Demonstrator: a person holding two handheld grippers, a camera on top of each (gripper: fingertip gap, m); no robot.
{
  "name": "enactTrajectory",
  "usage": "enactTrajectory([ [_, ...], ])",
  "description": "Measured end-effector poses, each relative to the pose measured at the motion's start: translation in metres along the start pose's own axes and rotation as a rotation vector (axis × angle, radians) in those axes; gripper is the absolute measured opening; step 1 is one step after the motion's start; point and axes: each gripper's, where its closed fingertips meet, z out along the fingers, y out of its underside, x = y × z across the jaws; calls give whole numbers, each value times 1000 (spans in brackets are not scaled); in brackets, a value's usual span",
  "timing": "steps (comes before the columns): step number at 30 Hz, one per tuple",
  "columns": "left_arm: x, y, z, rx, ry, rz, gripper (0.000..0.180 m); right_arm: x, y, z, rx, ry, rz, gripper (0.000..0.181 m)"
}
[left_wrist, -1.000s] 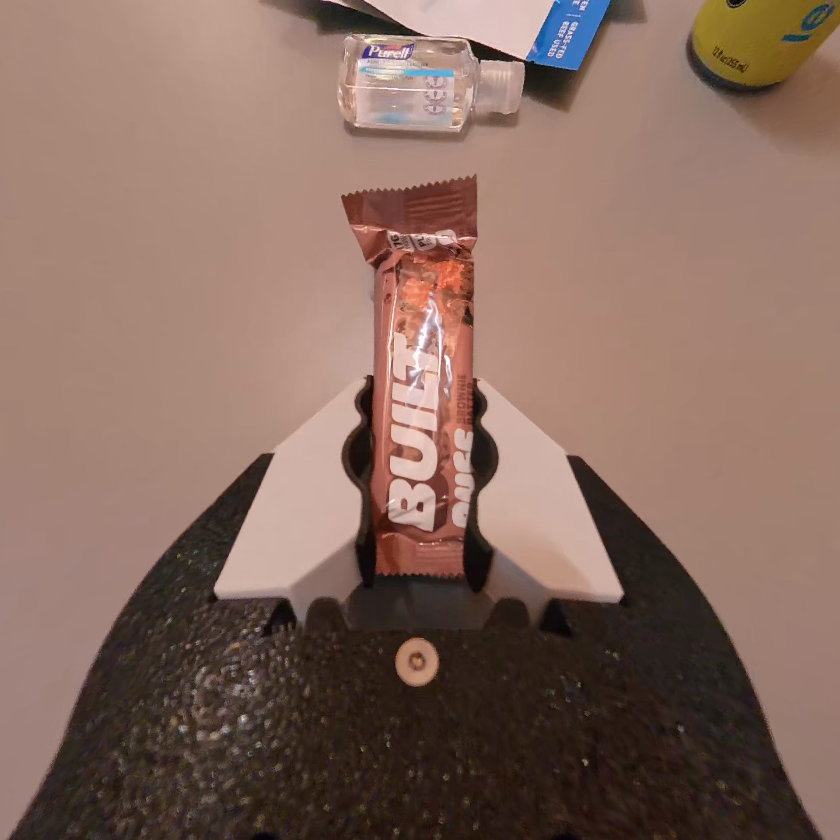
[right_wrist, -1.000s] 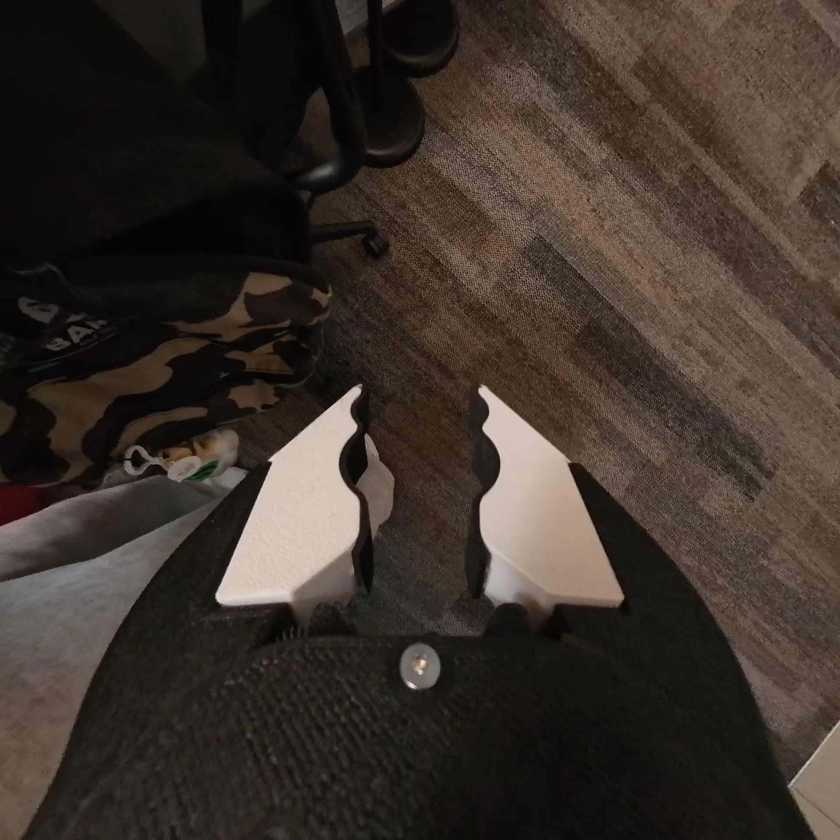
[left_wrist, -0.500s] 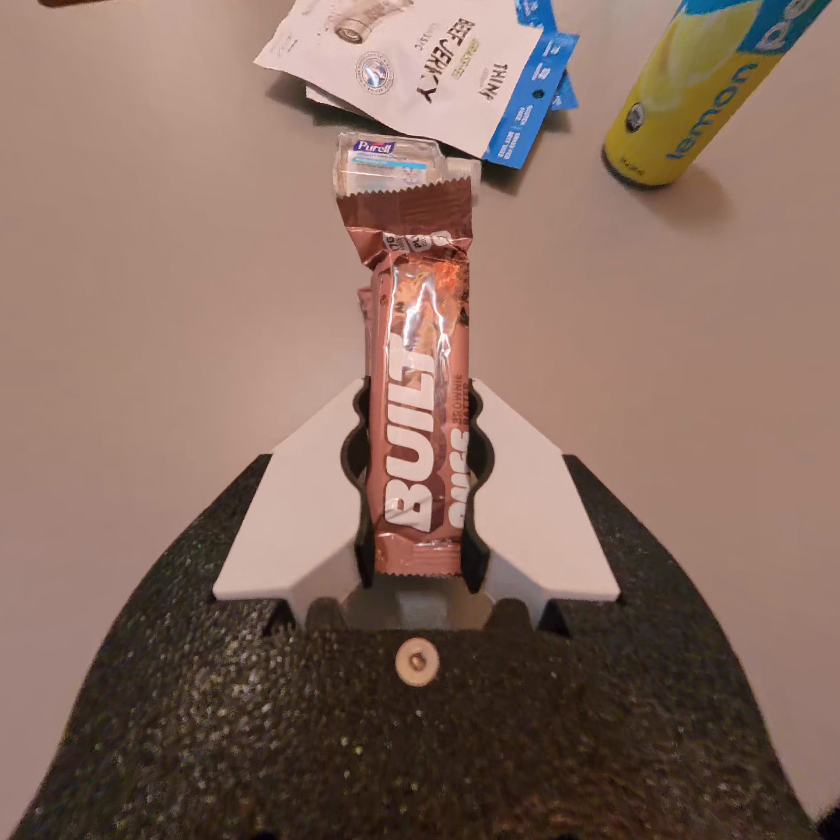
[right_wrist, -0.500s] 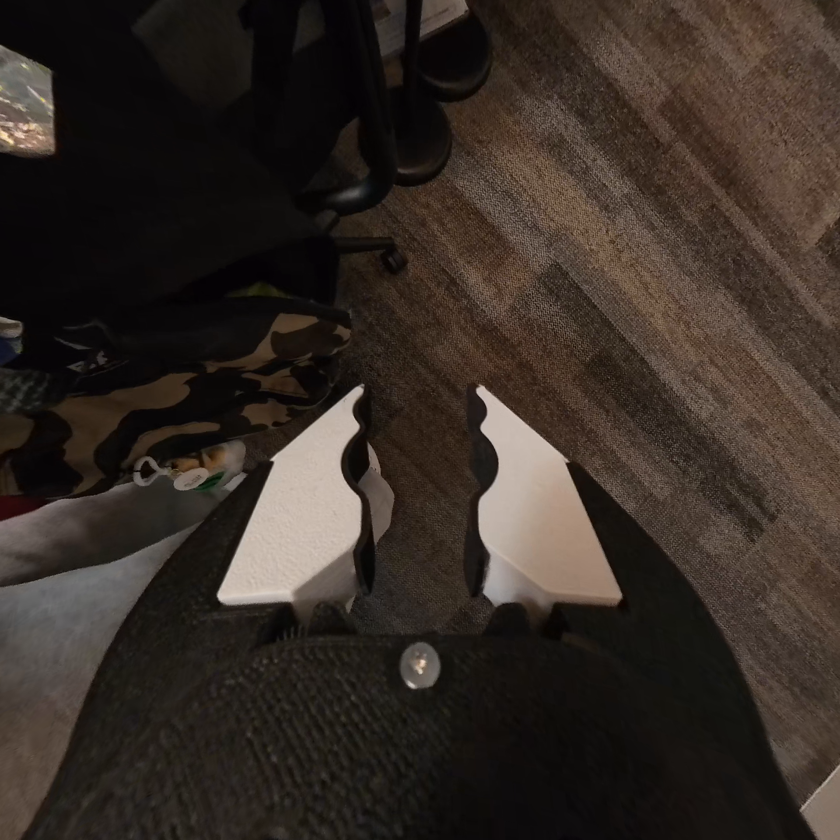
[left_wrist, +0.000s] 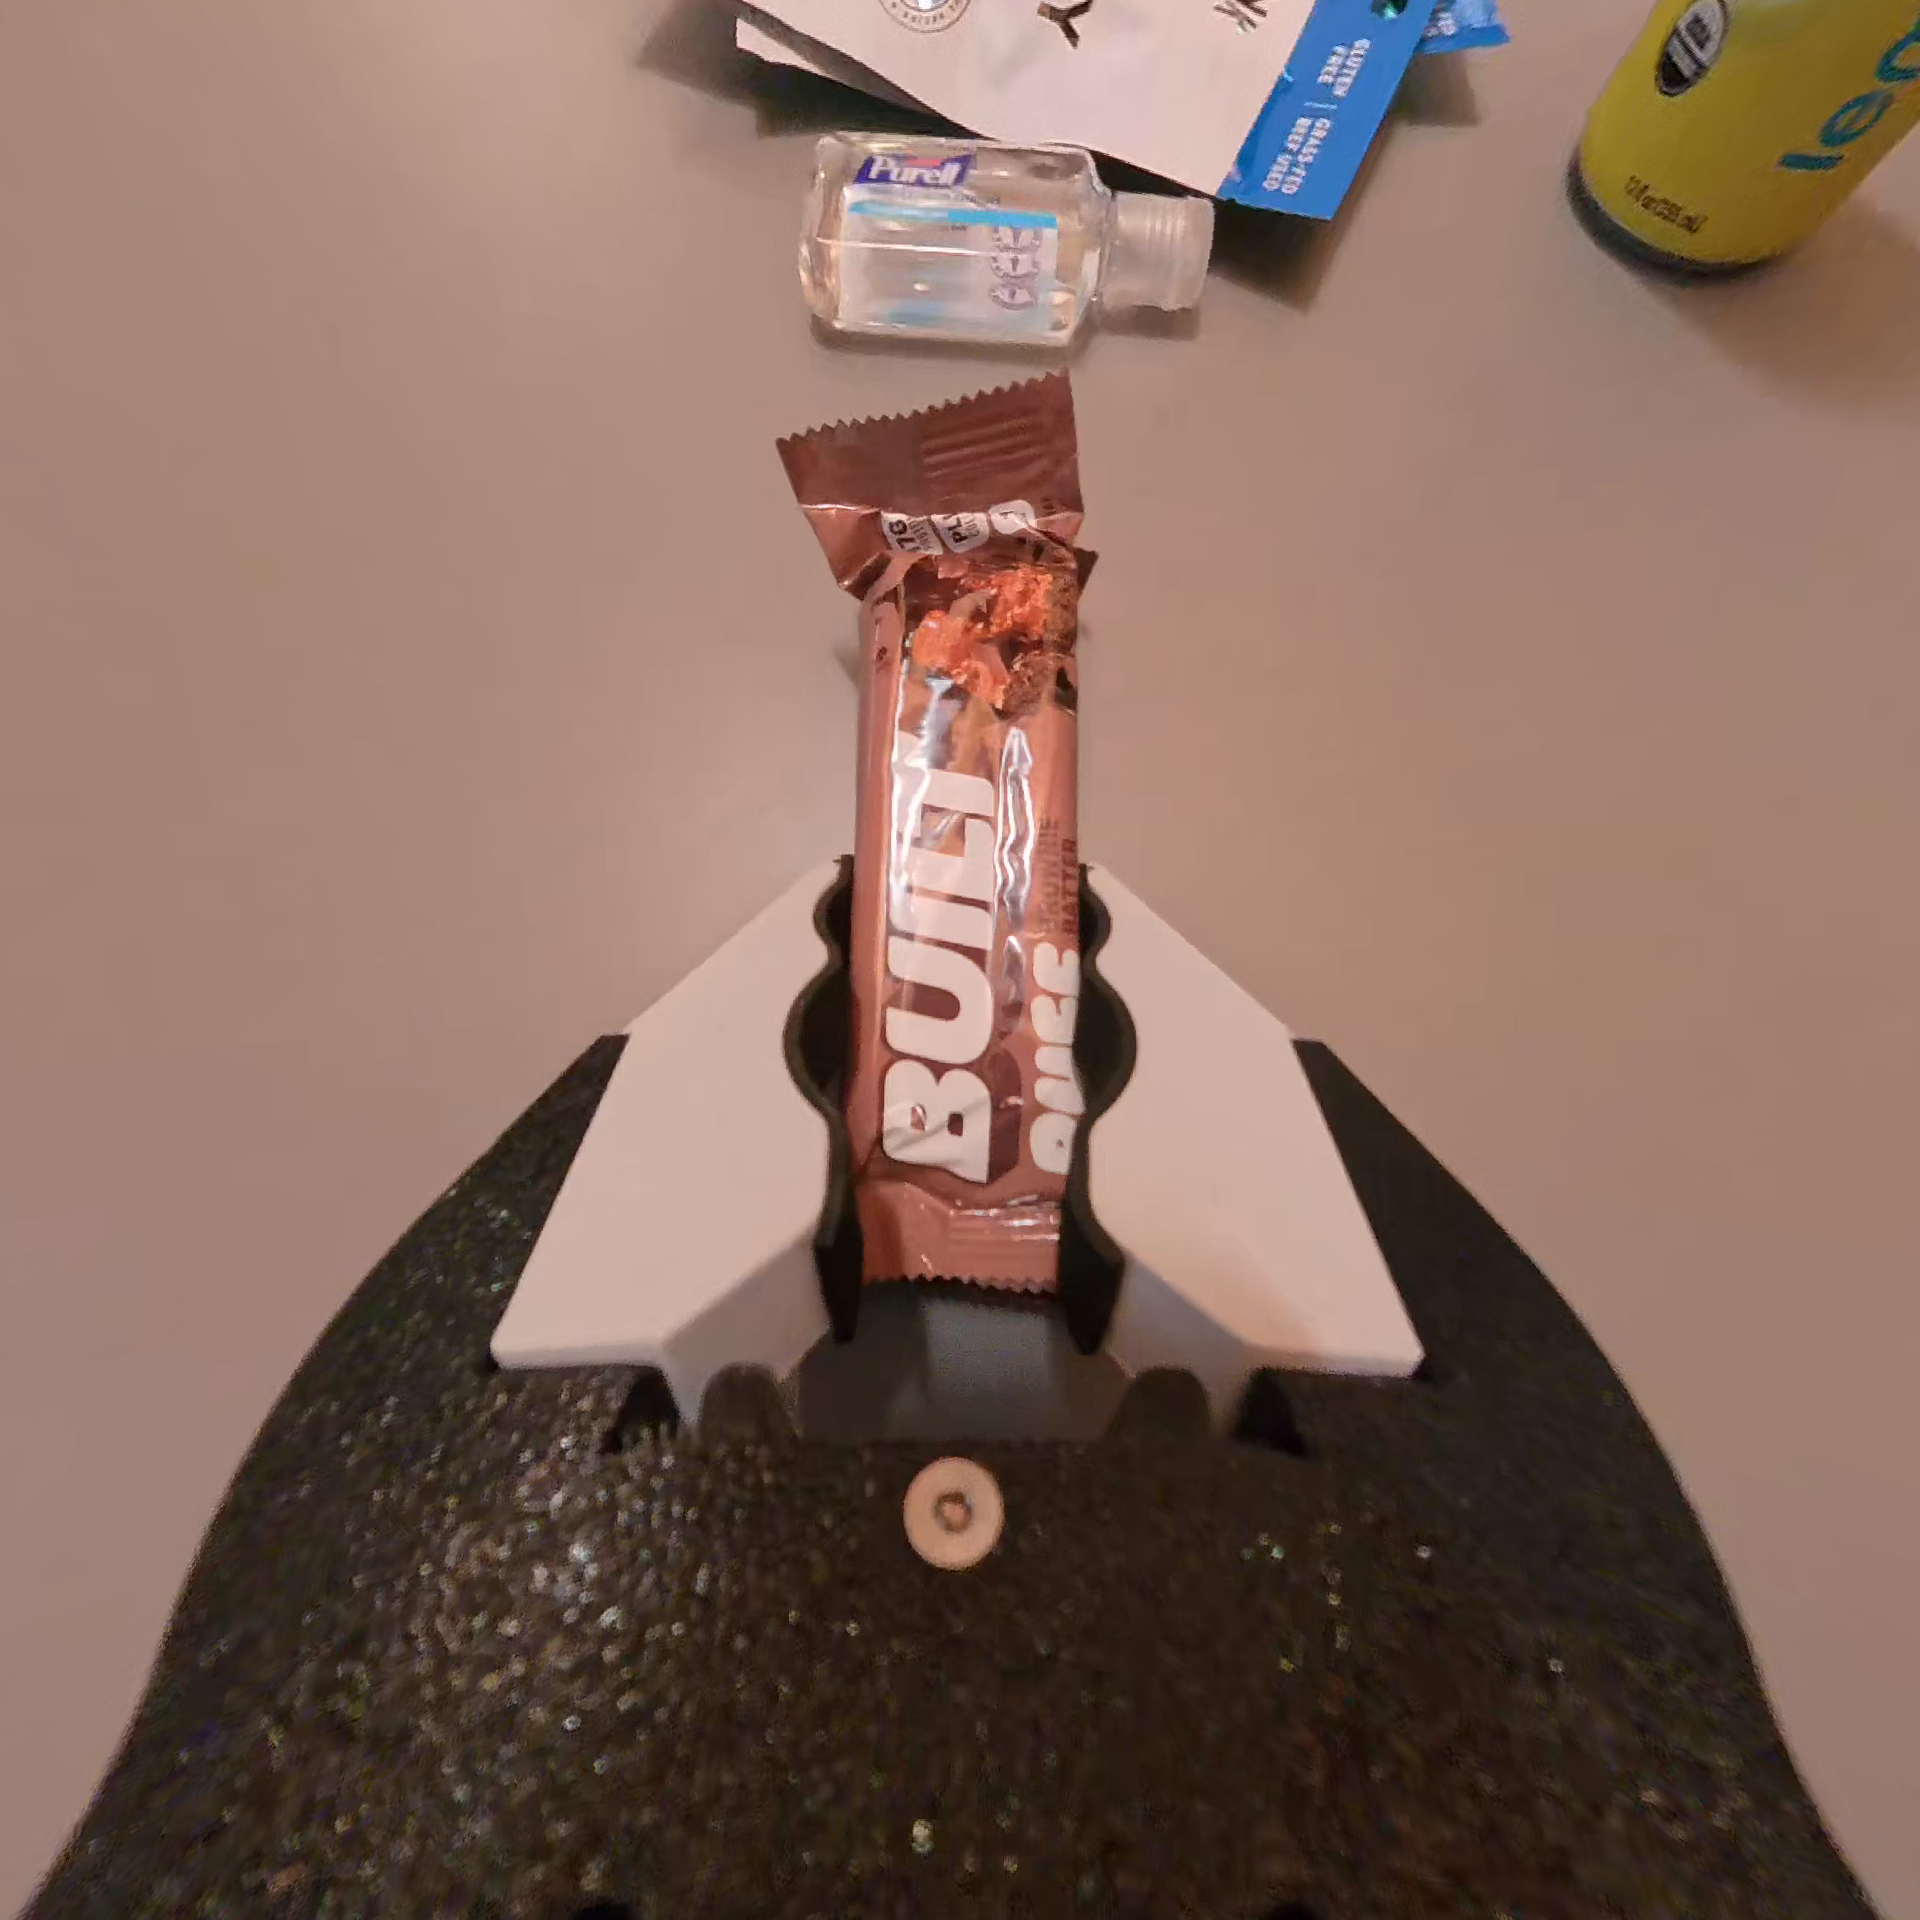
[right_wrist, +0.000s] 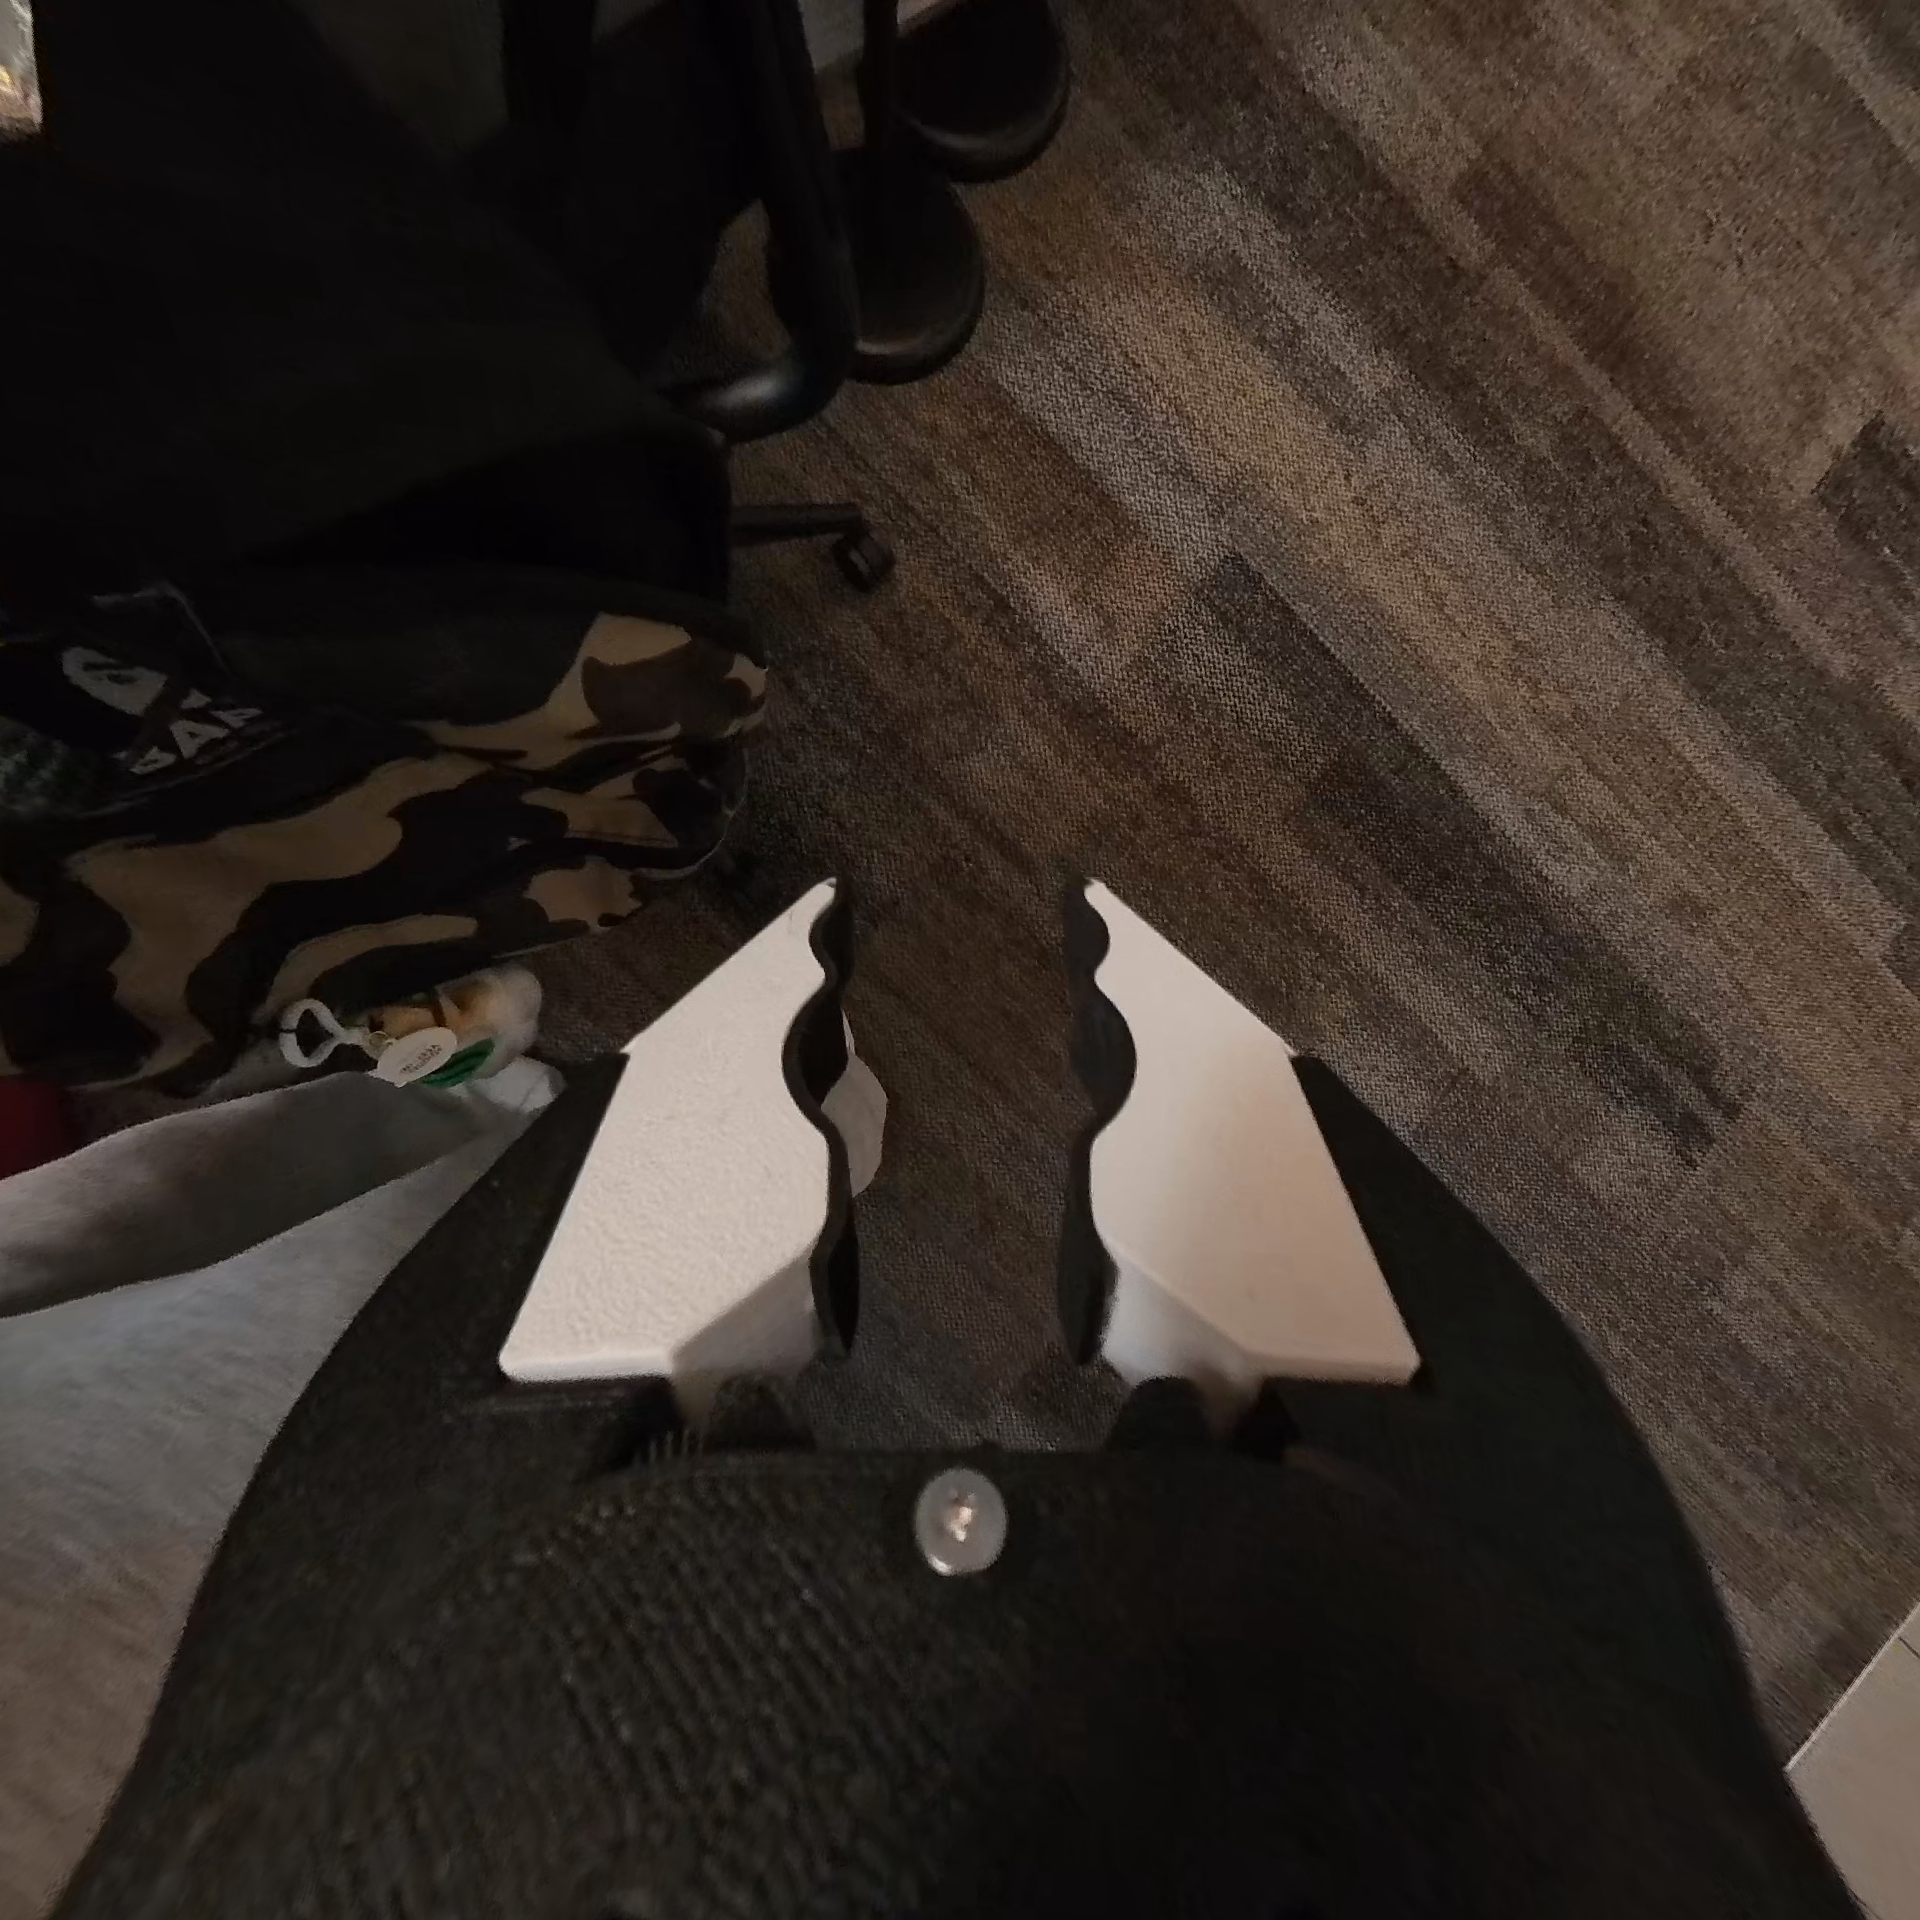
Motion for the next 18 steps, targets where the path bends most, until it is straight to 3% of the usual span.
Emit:
enactTrajectory([
  [6, 13, 31, -35, -55, 97, 32, 36, -10, -6, 4, 23, -24, 1, 38],
  [15, 25, 57, -113, 74, 246, -168, 34, -22, -3, 15, 25, -86, 2, 38],
  [18, 21, 68, -117, 81, 212, -107, 34, -26, -6, 21, 32, -116, -13, 38],
])
